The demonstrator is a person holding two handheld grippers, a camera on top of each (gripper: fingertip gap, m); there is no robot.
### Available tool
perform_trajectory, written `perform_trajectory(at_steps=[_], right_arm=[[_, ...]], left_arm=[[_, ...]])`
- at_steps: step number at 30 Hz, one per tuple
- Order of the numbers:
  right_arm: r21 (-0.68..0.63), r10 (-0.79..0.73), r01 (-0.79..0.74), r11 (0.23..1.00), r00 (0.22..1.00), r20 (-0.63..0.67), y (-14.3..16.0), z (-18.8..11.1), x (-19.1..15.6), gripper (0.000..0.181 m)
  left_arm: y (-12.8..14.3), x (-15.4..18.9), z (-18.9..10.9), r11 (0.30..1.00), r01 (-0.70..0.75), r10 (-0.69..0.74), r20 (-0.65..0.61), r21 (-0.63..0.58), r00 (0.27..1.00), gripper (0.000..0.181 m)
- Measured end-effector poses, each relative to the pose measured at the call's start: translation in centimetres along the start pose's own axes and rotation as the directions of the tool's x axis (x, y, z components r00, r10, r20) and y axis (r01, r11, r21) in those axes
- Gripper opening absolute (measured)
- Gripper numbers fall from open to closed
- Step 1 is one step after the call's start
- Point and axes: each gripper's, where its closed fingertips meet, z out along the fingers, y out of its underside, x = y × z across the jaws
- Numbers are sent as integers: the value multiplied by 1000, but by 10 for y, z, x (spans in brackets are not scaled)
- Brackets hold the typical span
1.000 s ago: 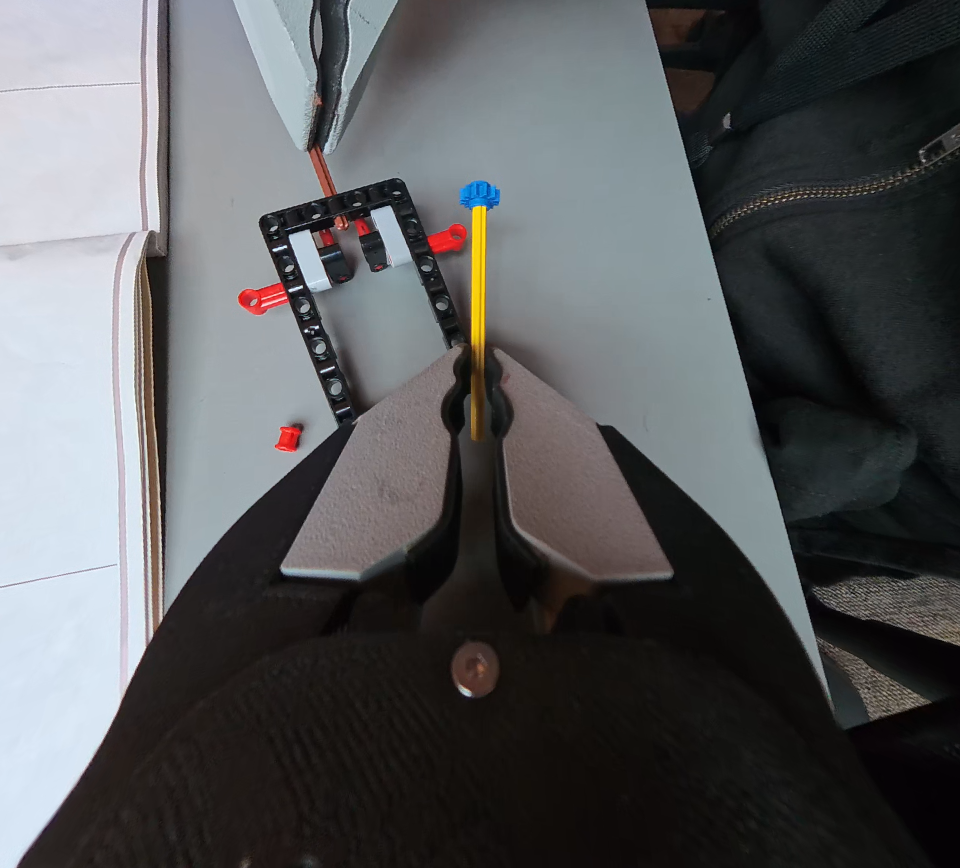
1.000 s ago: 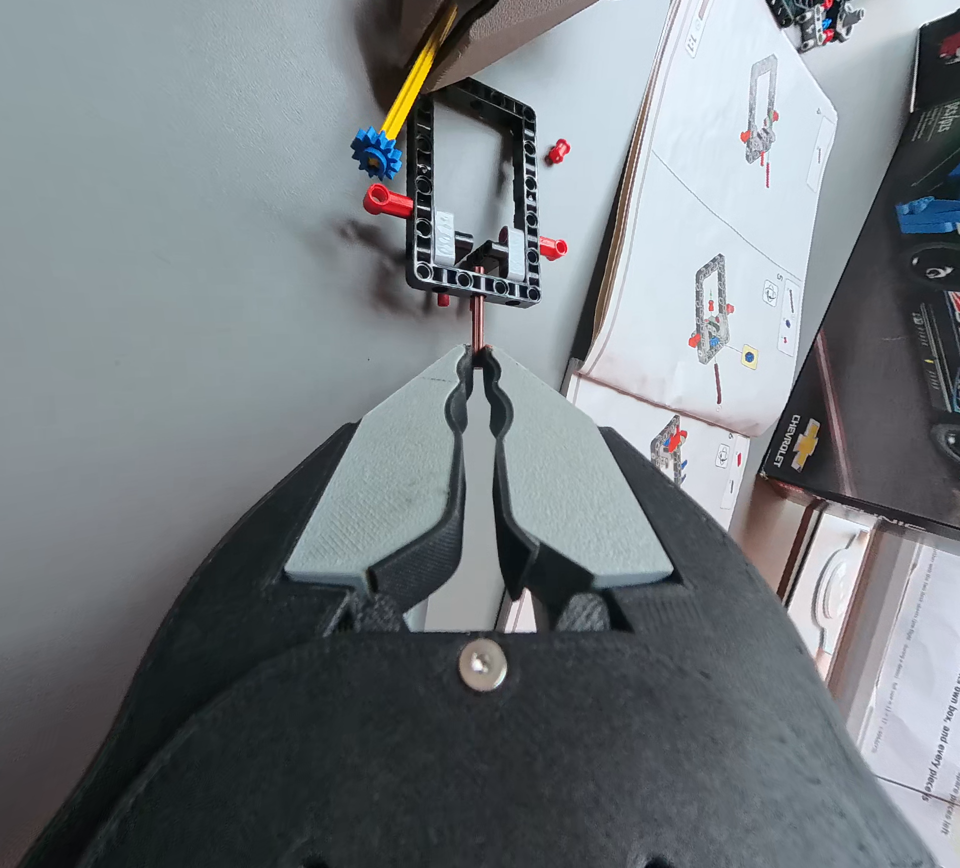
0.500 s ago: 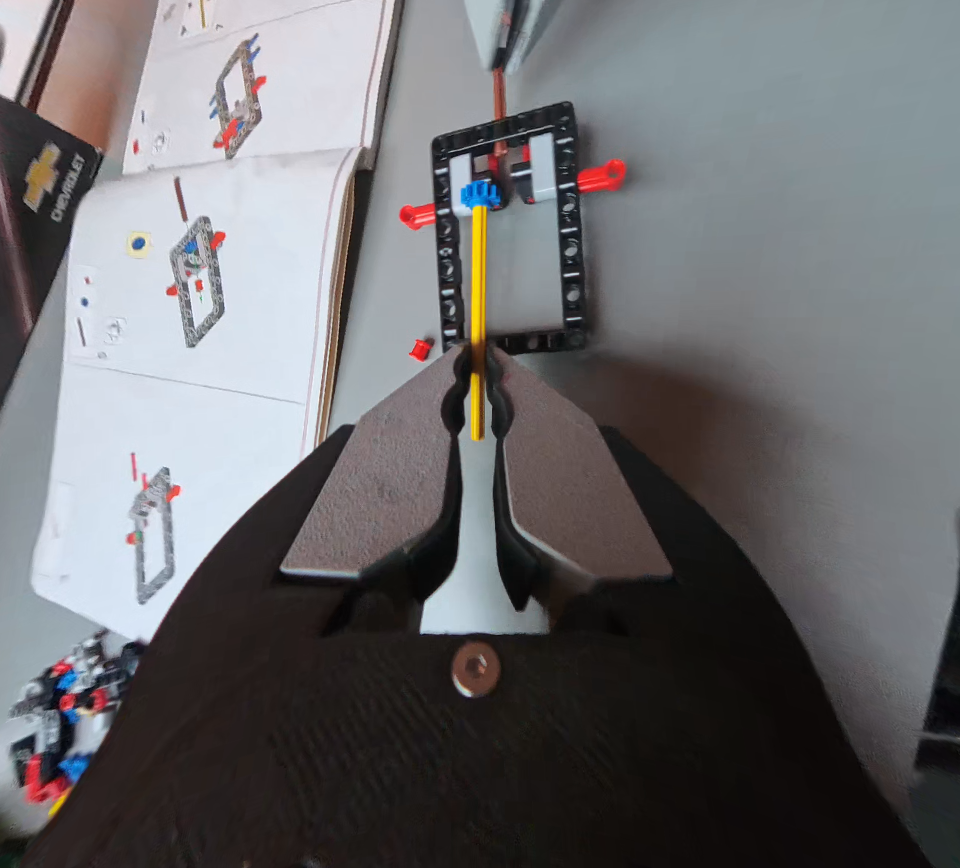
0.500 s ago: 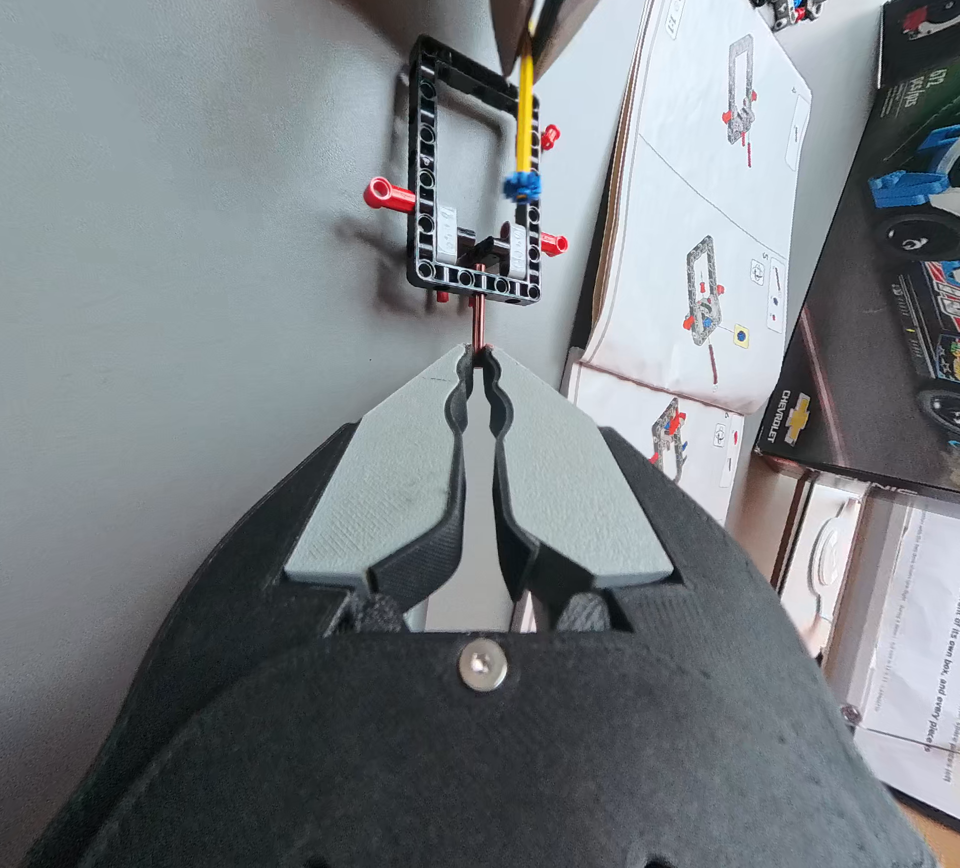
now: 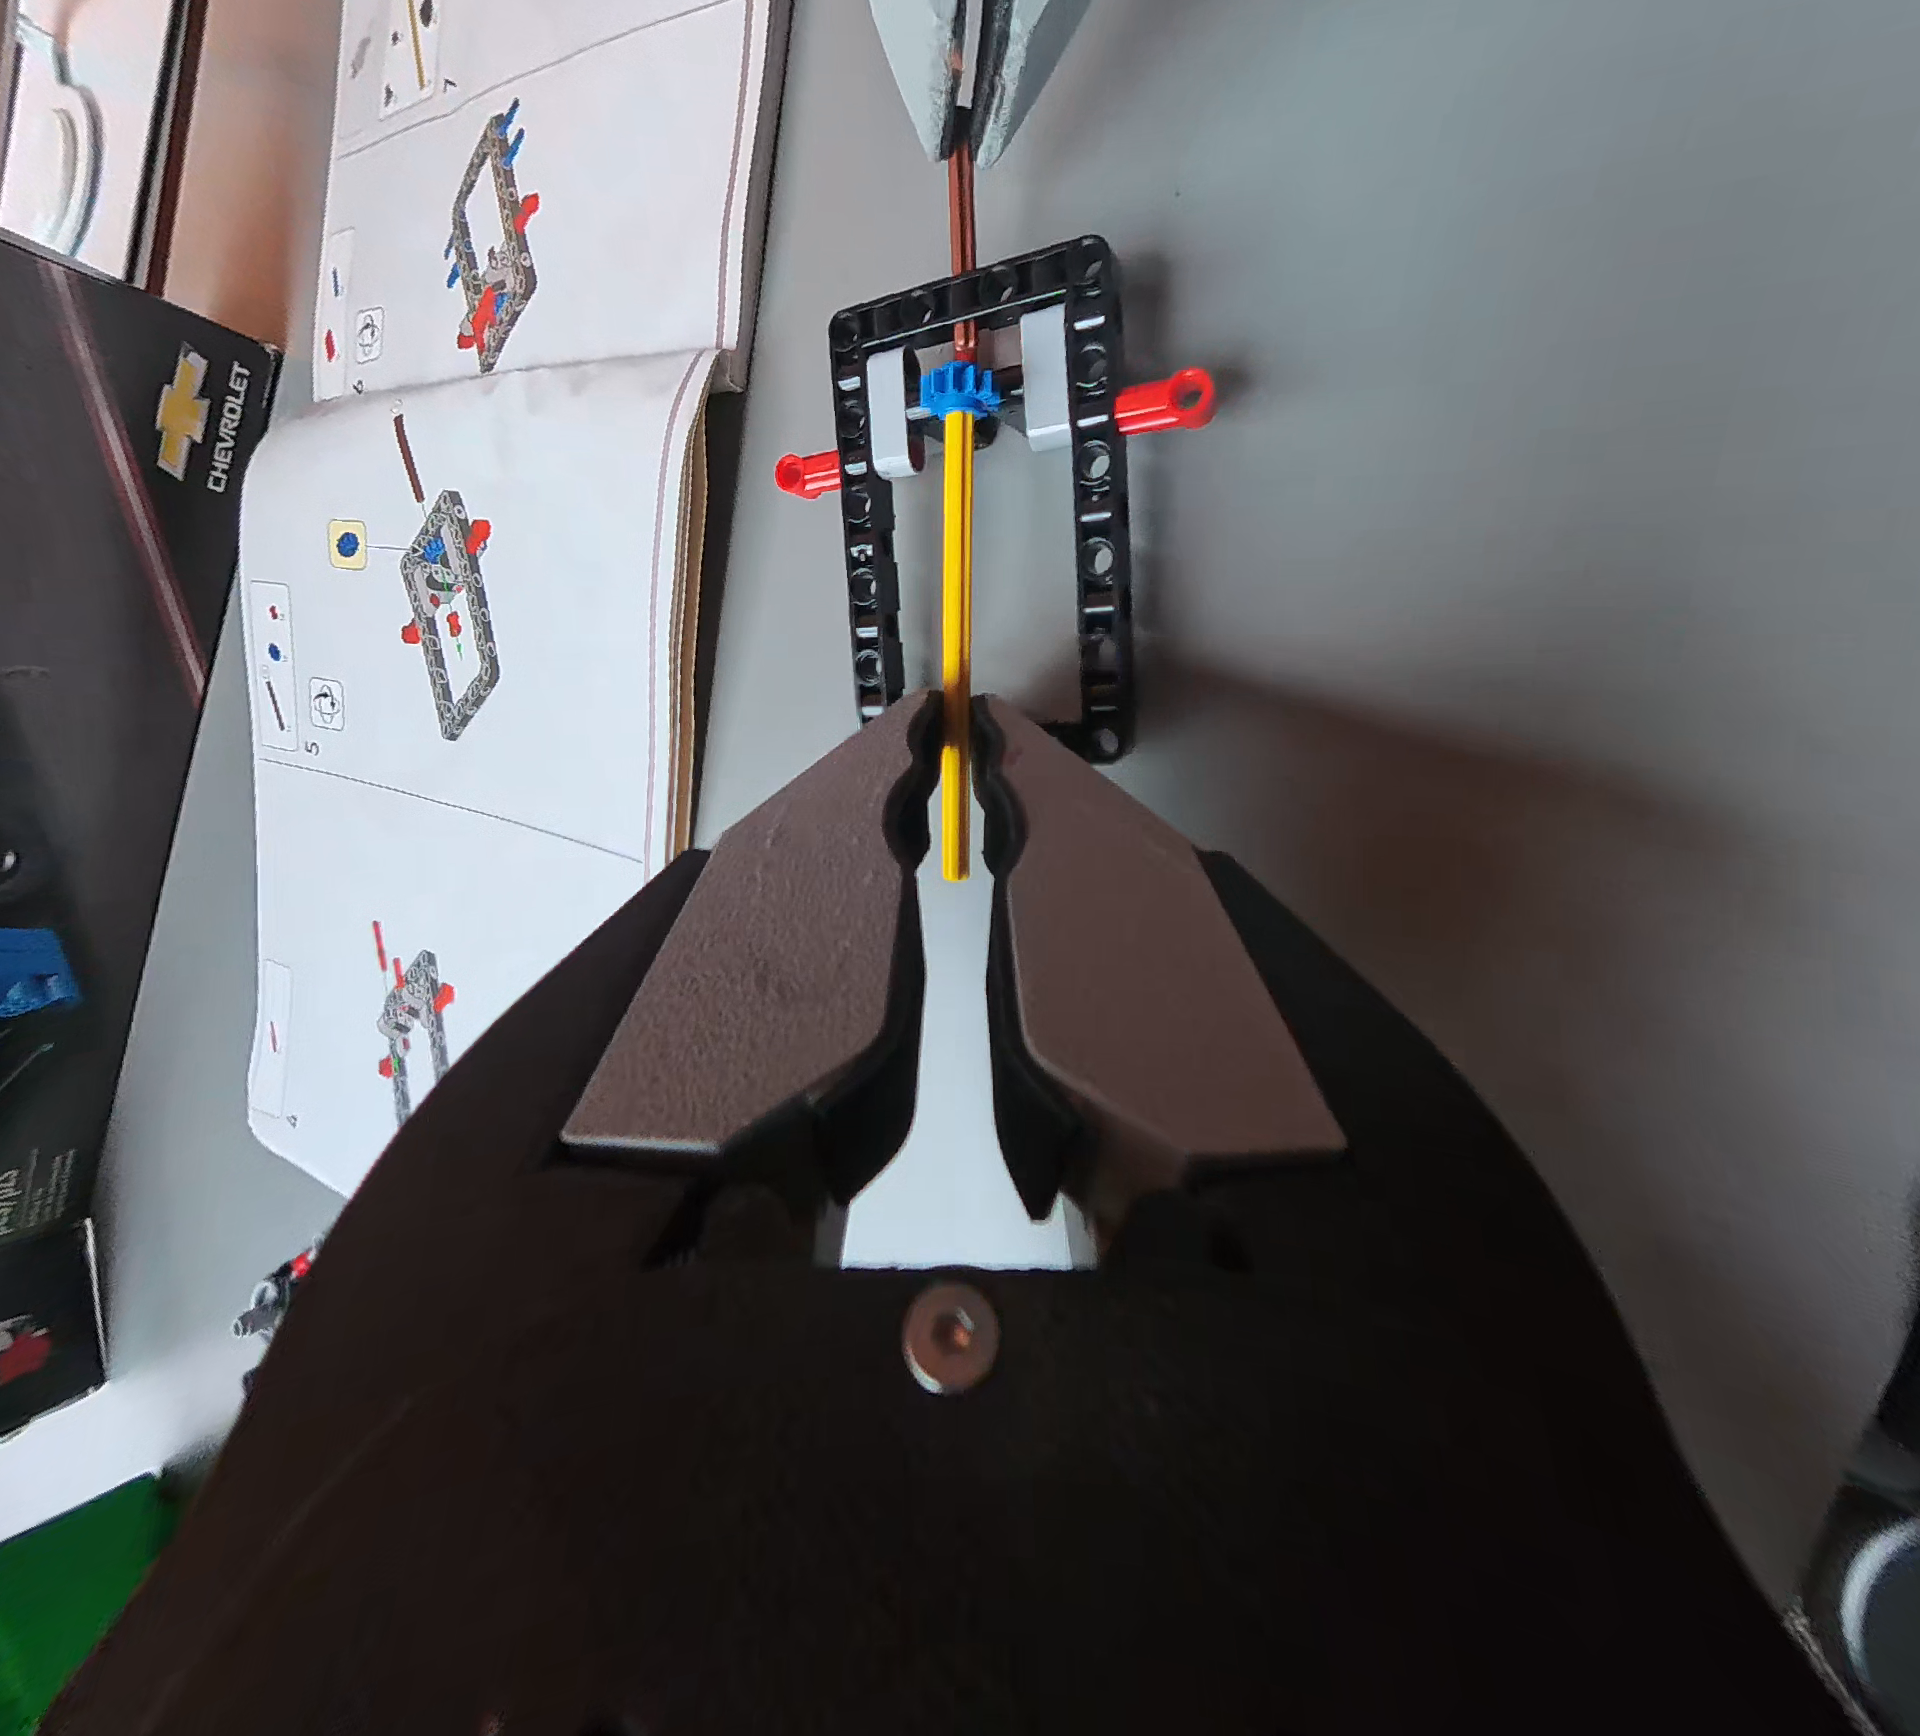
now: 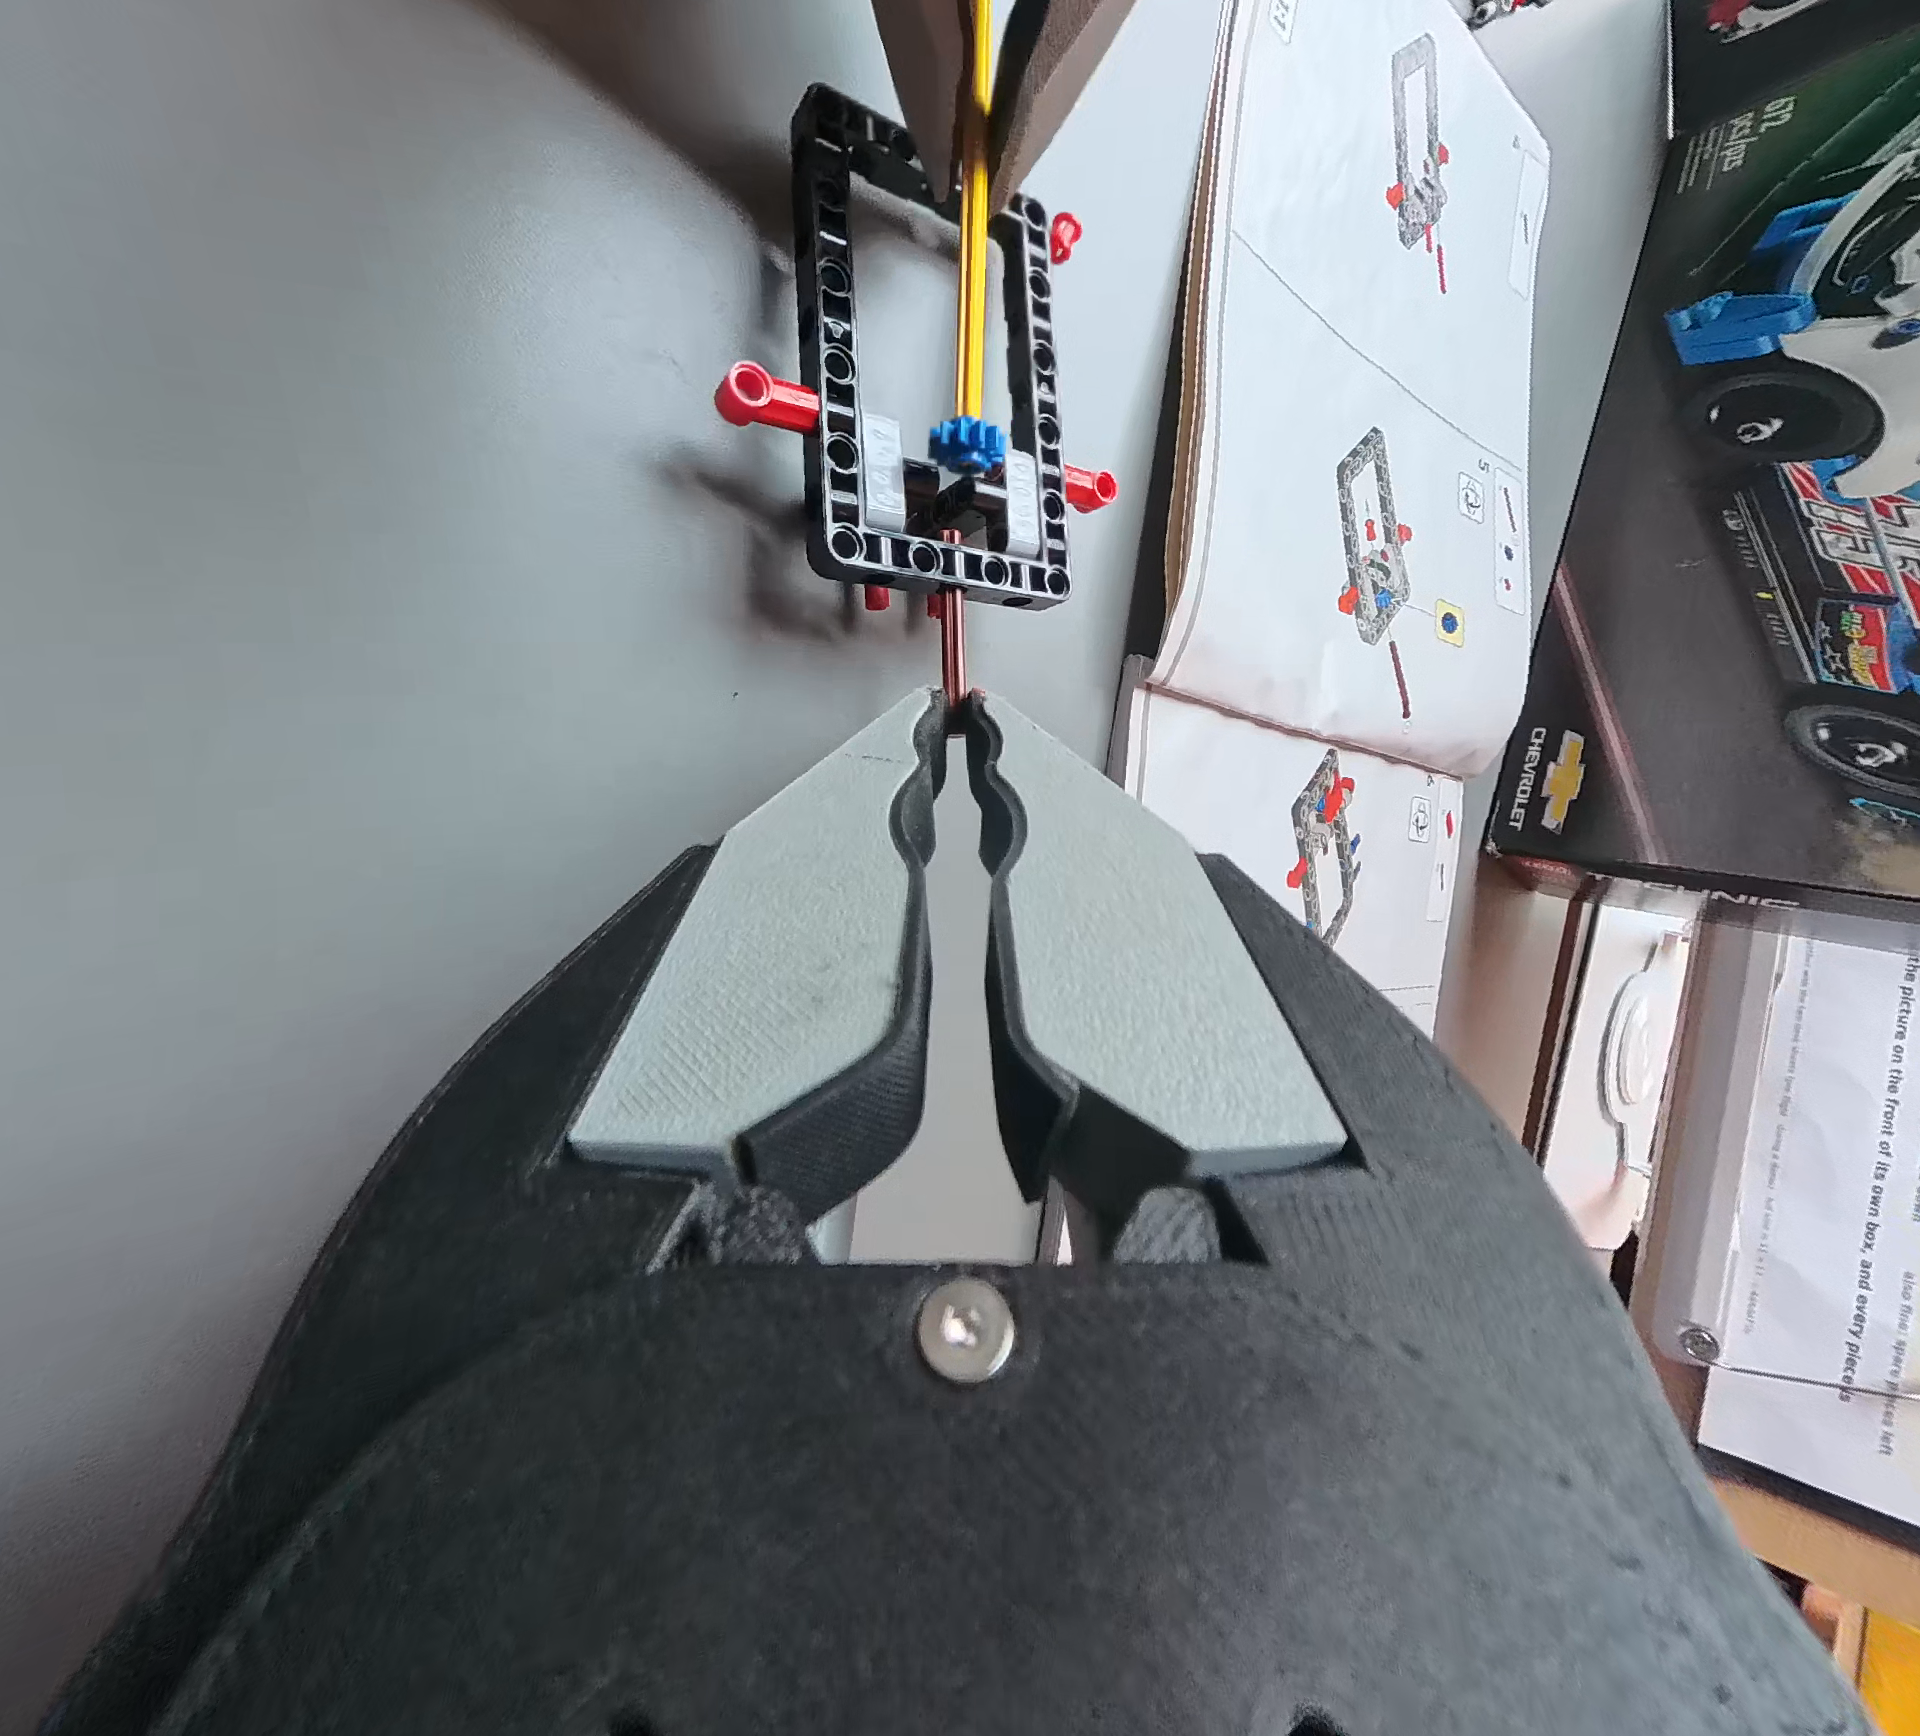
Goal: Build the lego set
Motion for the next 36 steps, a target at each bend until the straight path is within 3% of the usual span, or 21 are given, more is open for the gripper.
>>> perform_trajectory(at_steps=[12,21,36], right_arm=[[-5,0,0,1000,1000,-20,3,0,2,1],[-31,-9,9,999,1000,-19,7,1,1,0],[-33,-3,2,999,999,-39,13,-1,2,1]], left_arm=[[-2,-1,7,995,-61,61,3,-74,998,3],[-3,-4,10,991,26,-33,-44,-134,998,3],[-5,-6,17,975,-78,67,-56,-206,996,2]])
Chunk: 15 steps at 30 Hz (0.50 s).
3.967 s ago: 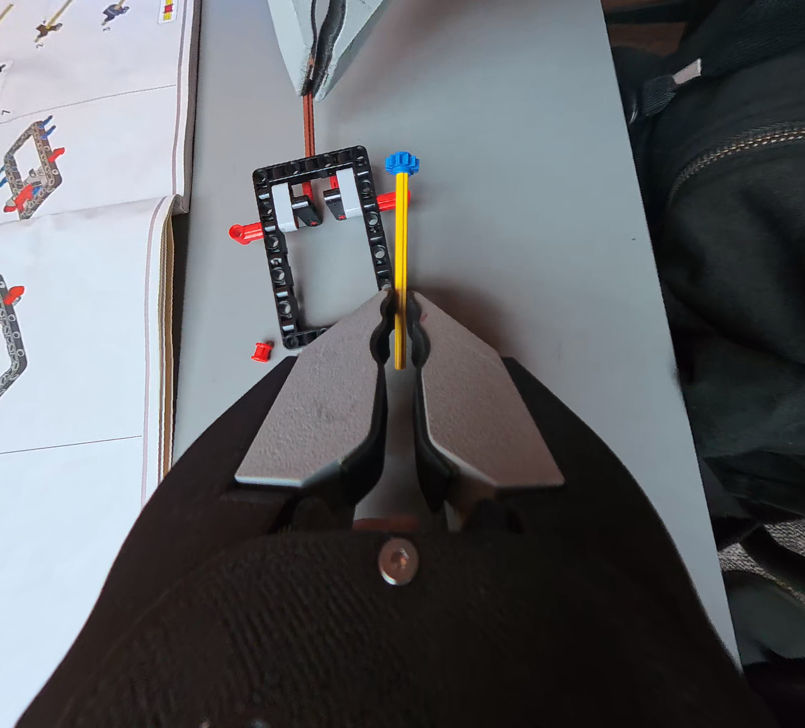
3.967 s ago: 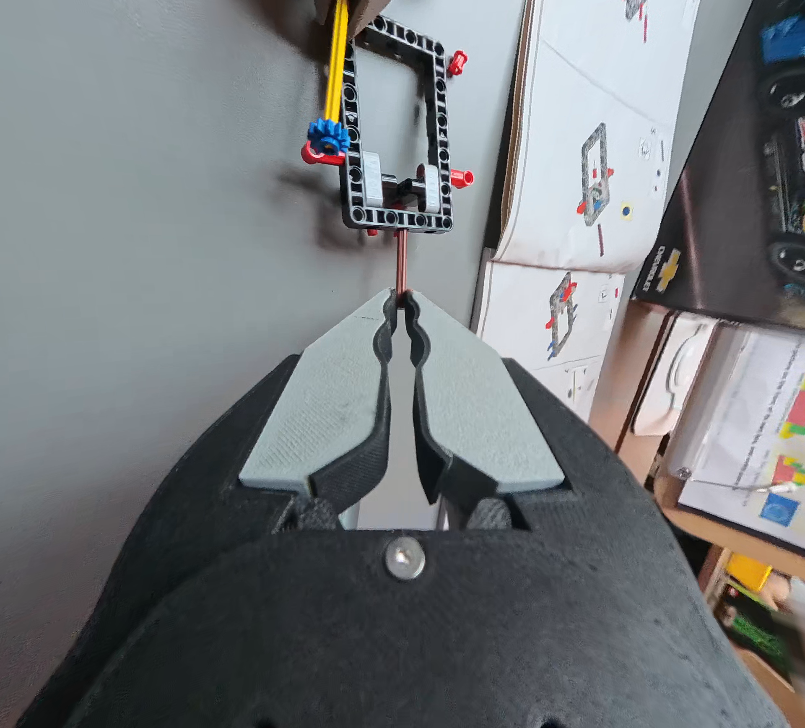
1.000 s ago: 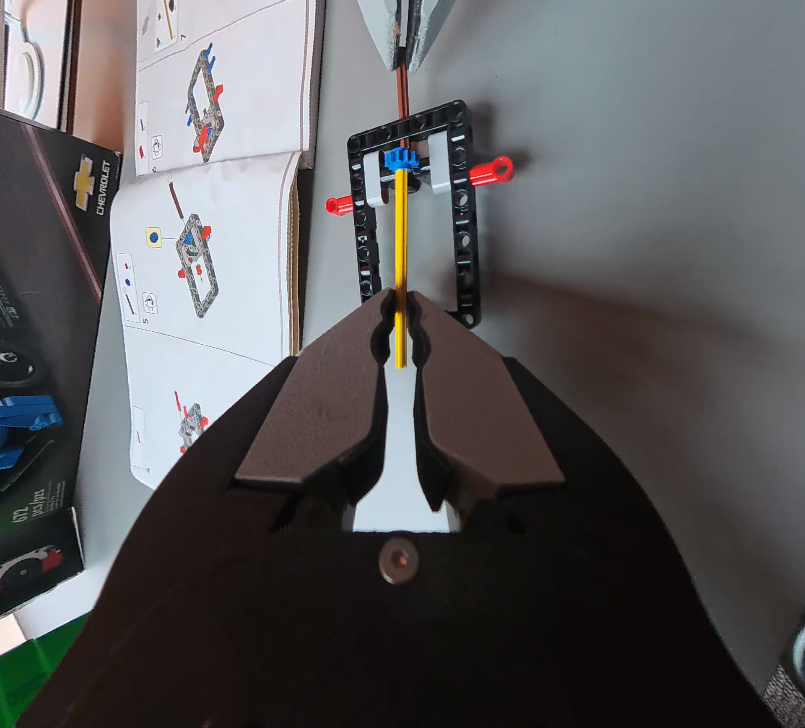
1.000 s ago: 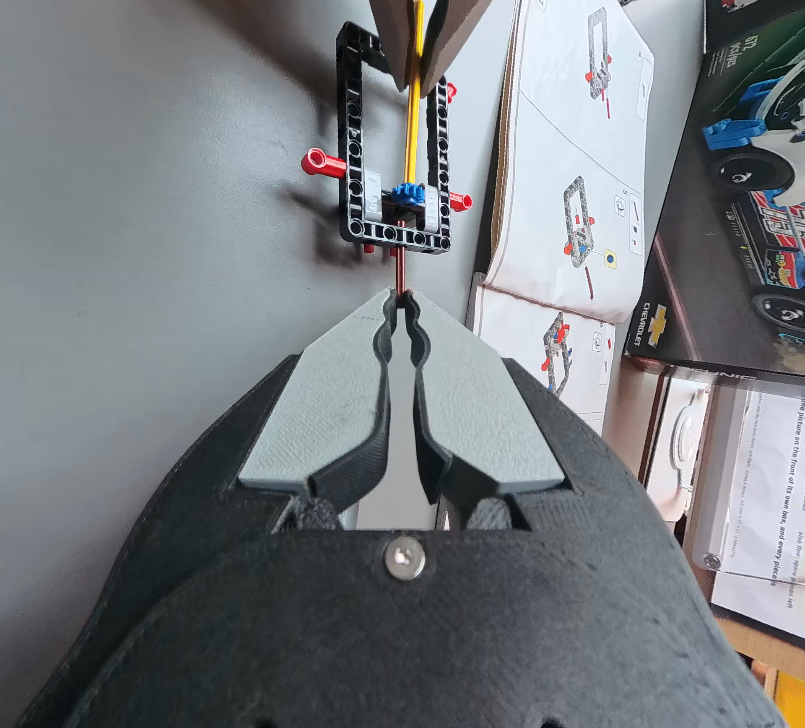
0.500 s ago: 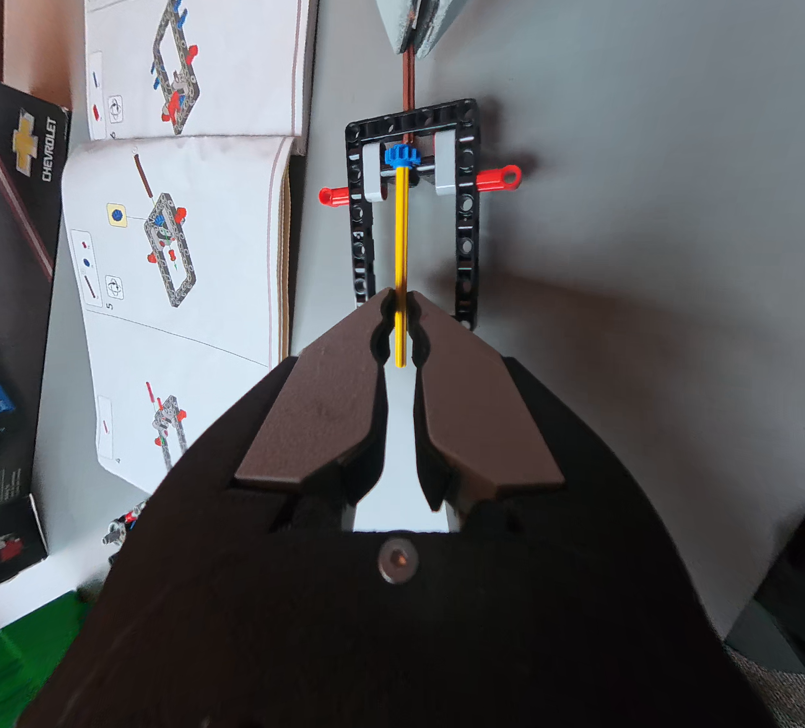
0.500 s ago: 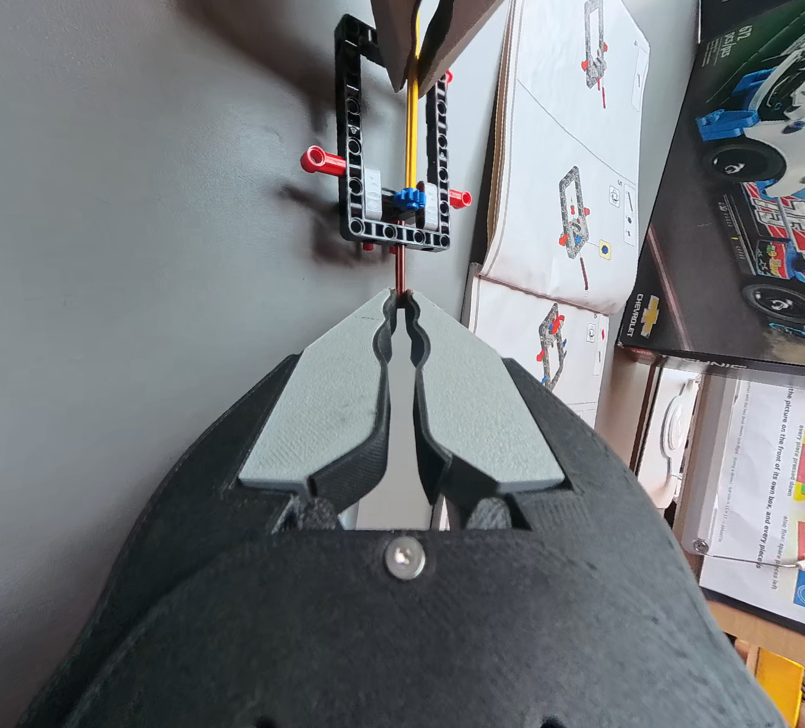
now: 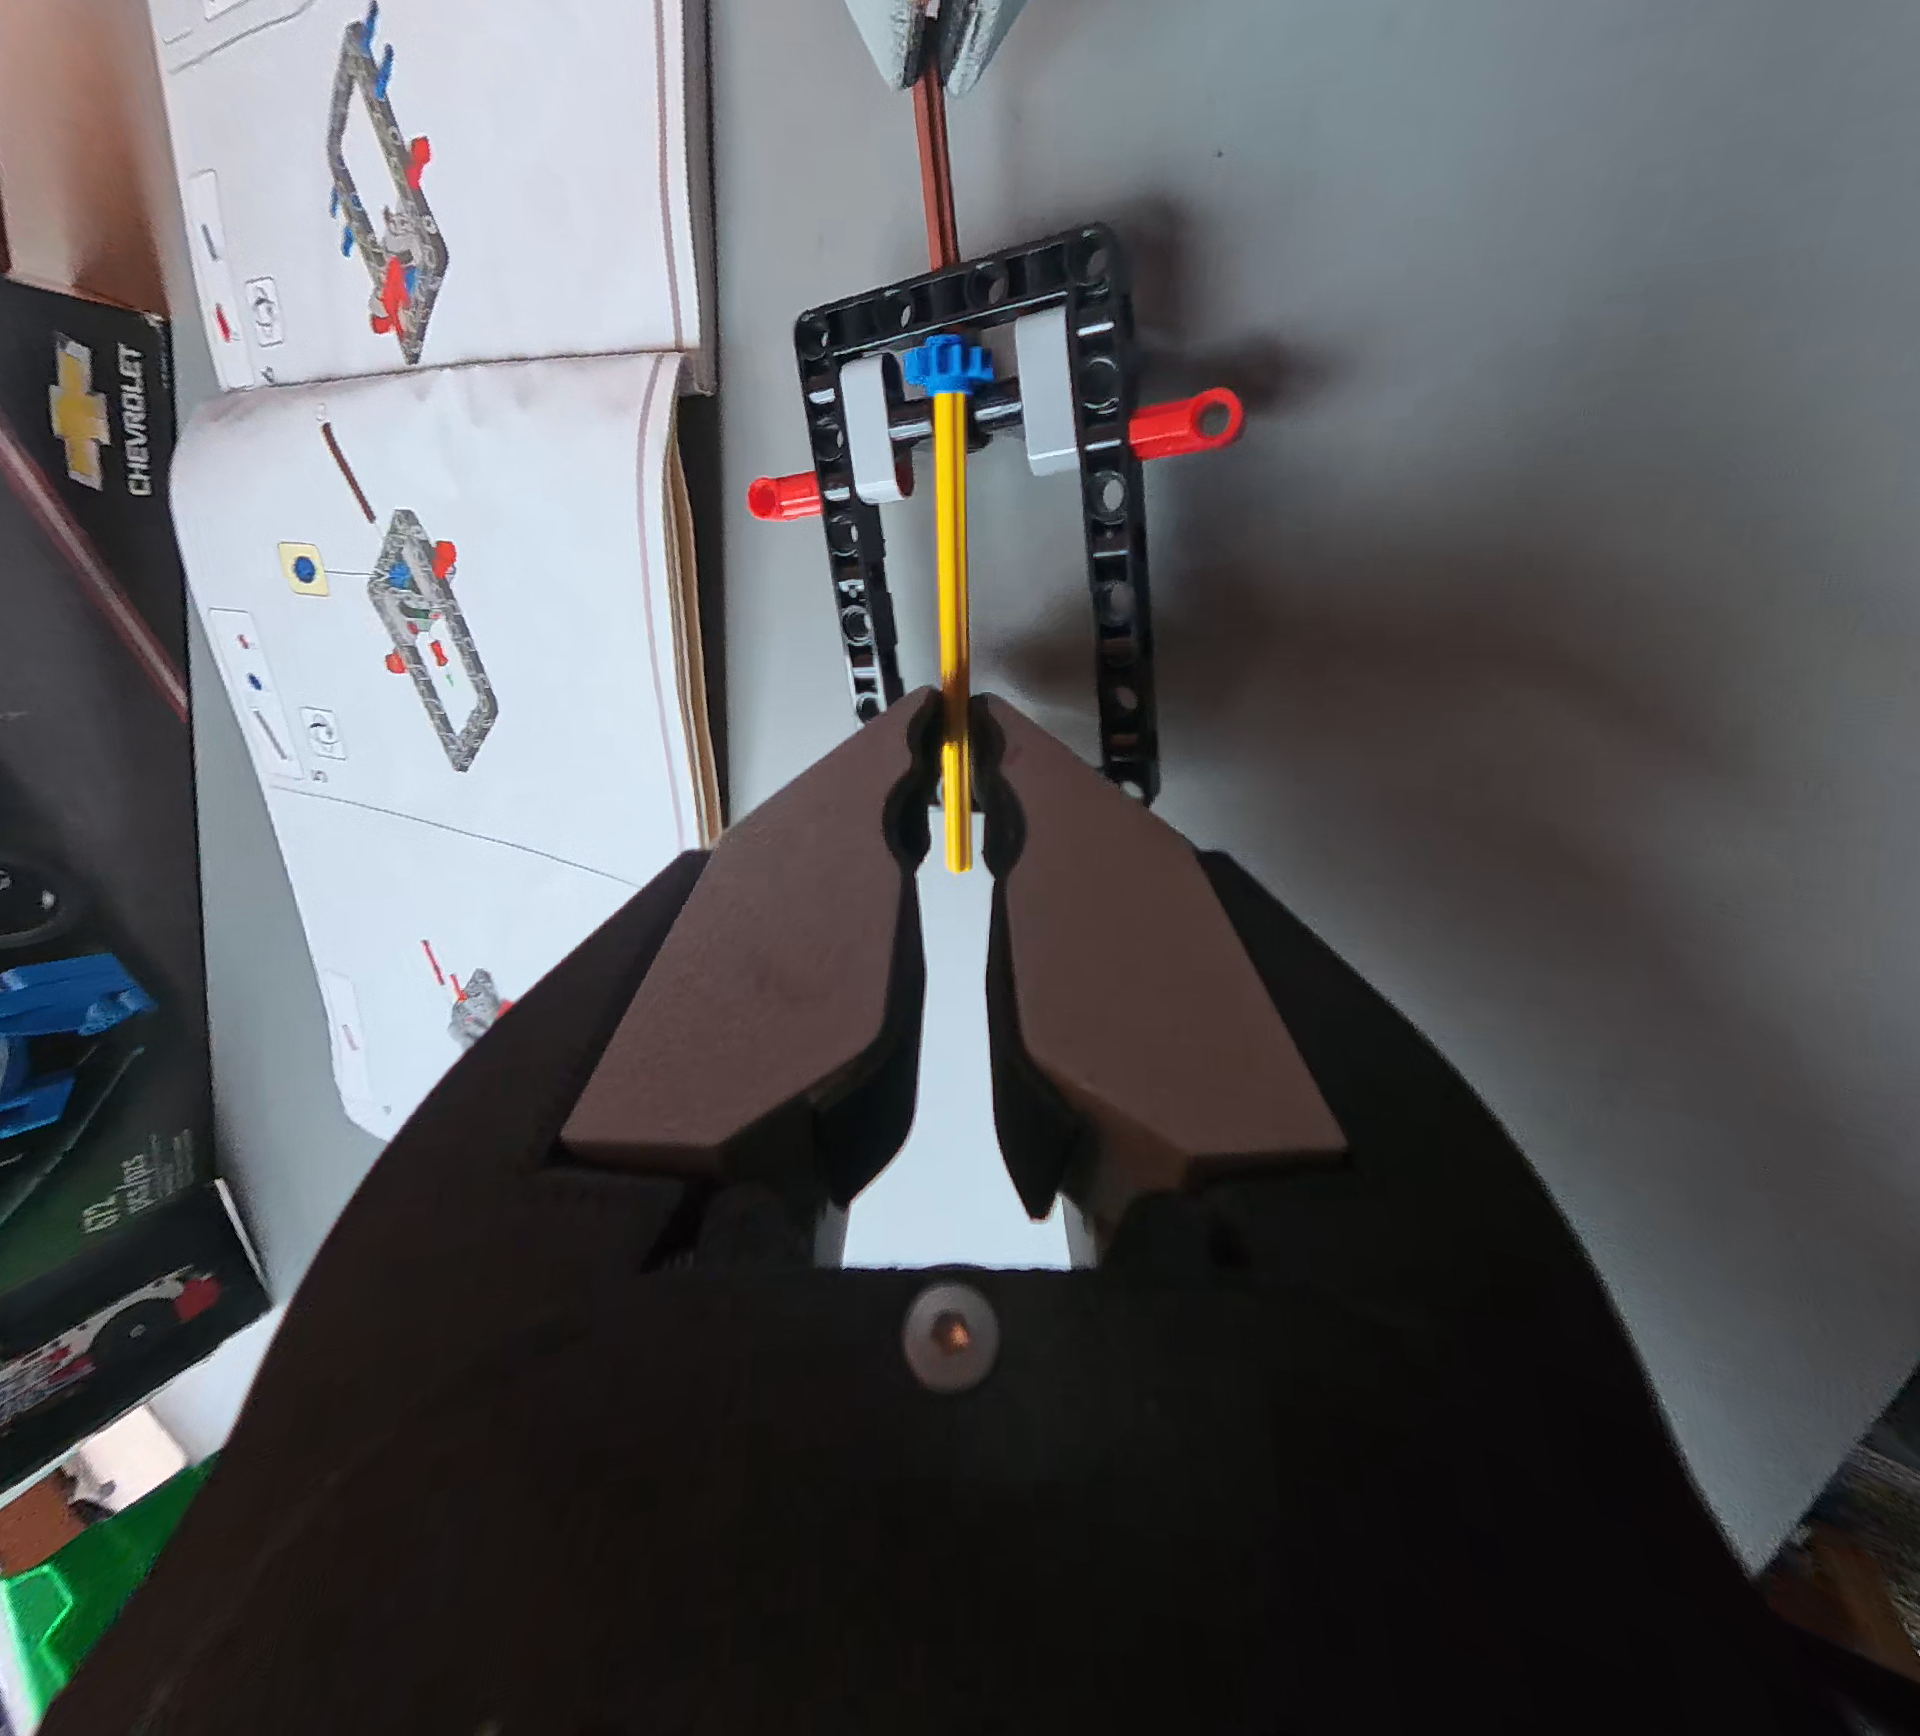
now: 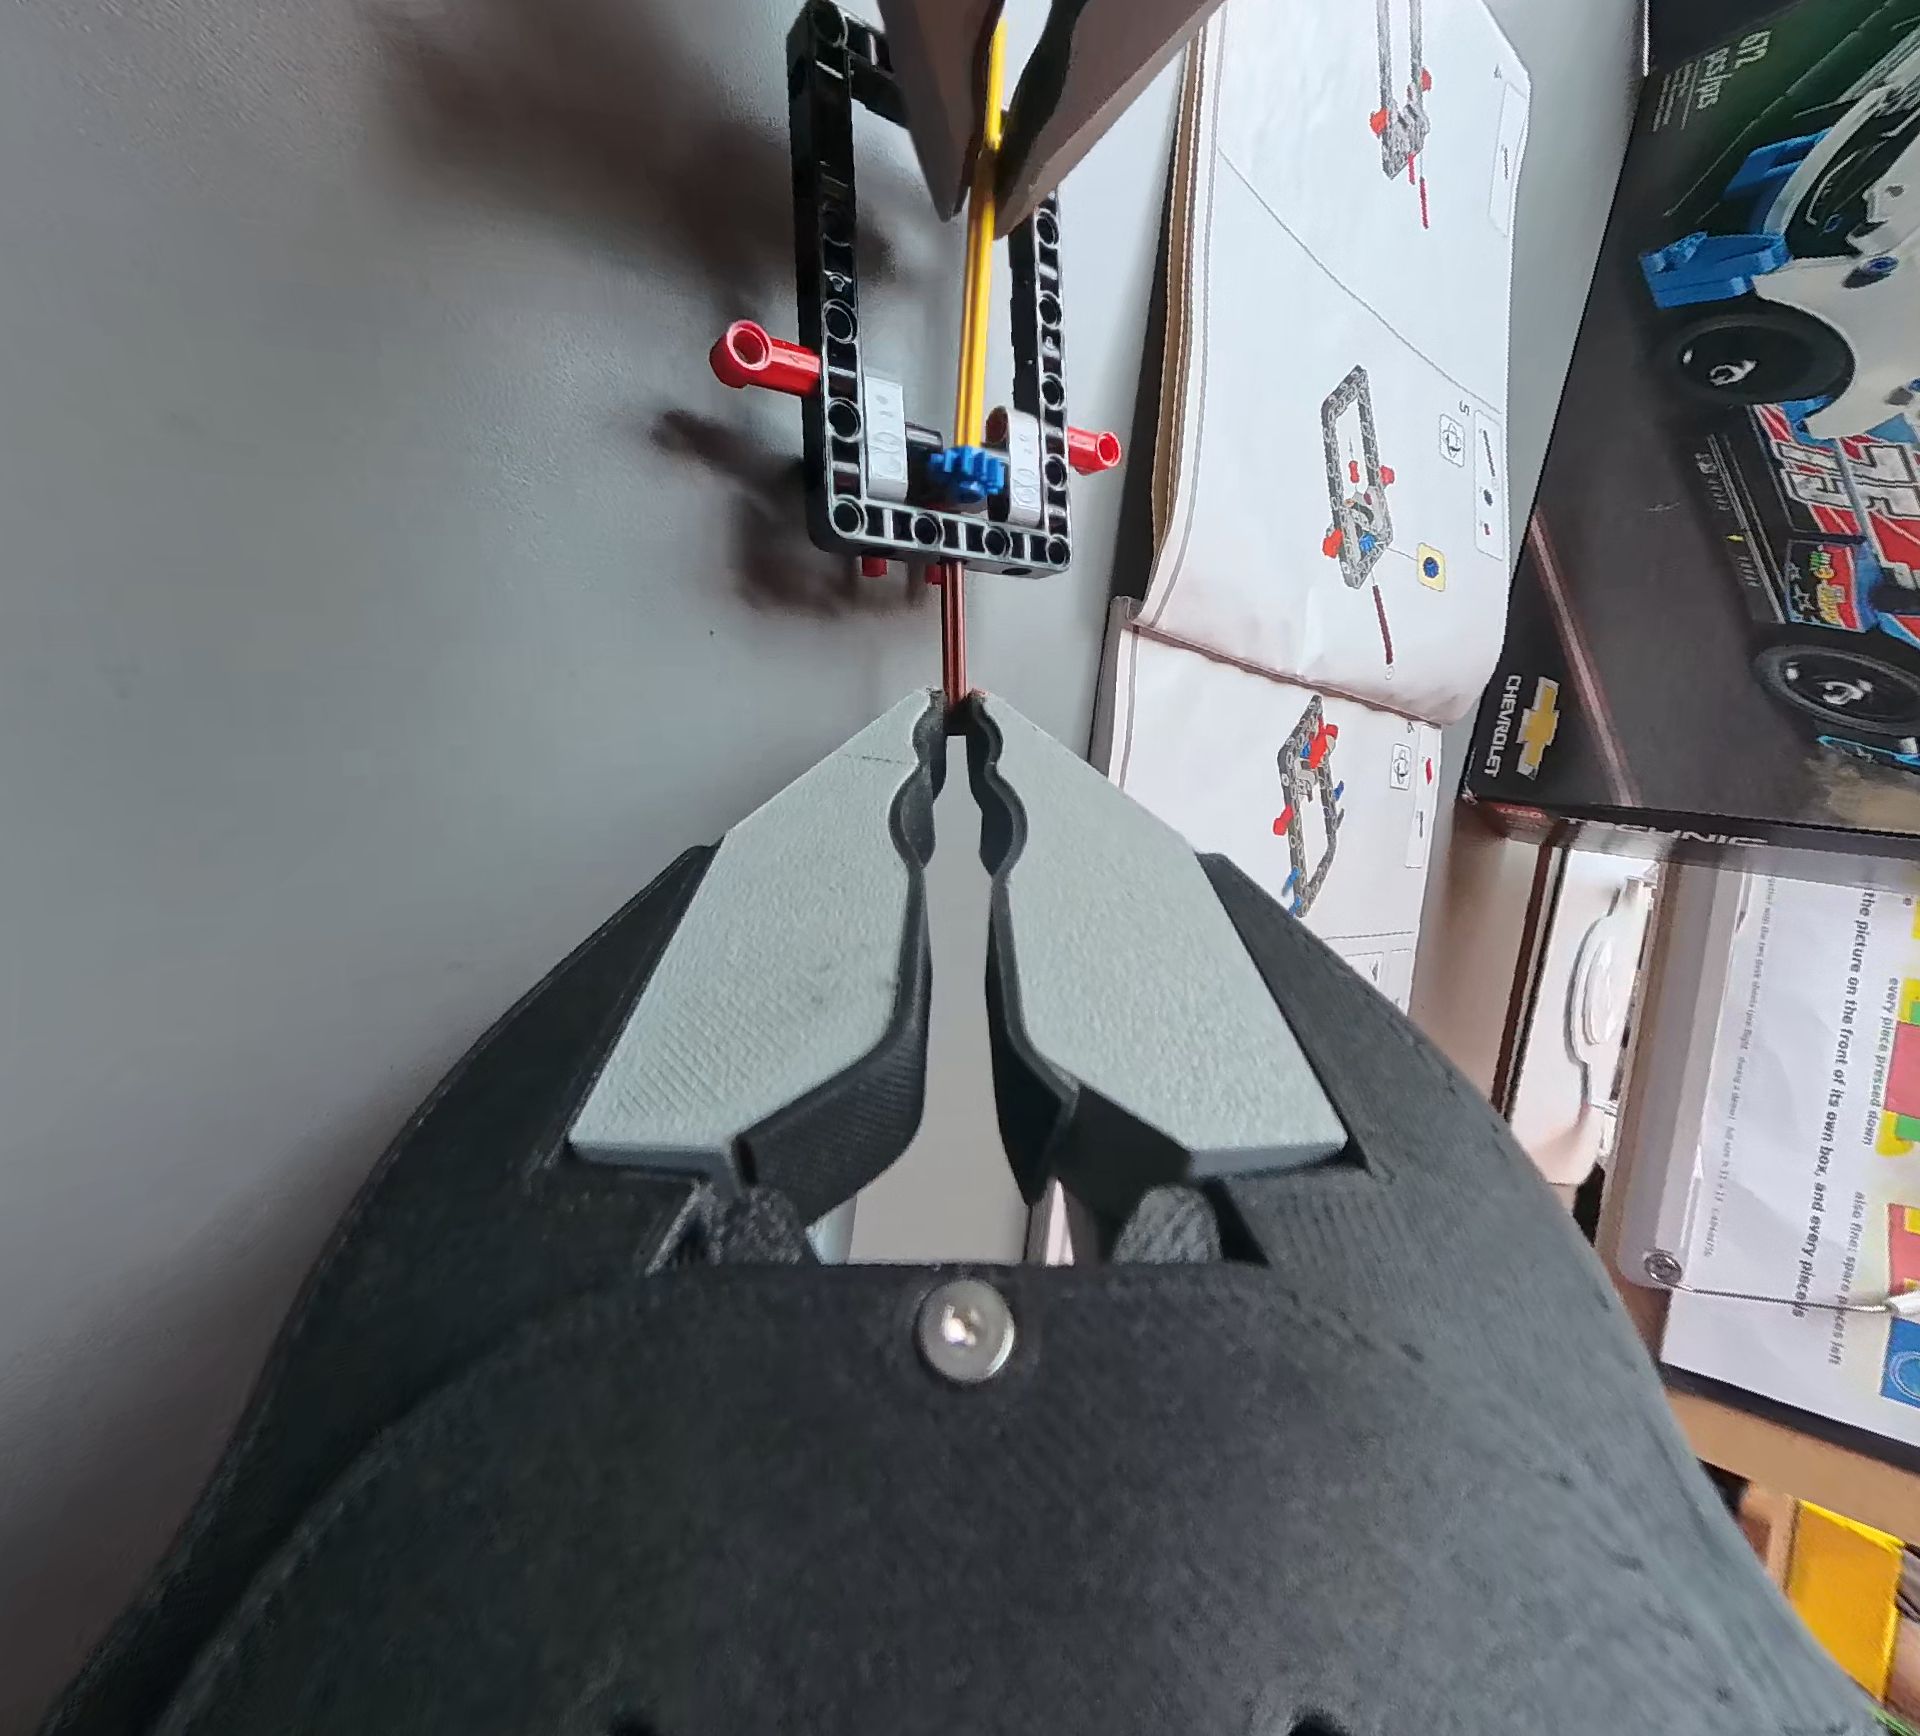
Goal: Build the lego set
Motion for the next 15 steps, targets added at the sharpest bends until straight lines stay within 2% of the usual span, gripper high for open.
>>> perform_trajectory(at_steps=[15], right_arm=[[18,3,-3,1000,1000,-7,-5,-4,1,0]], left_arm=[[2,7,5,997,69,-67,-109,15,992,2]])
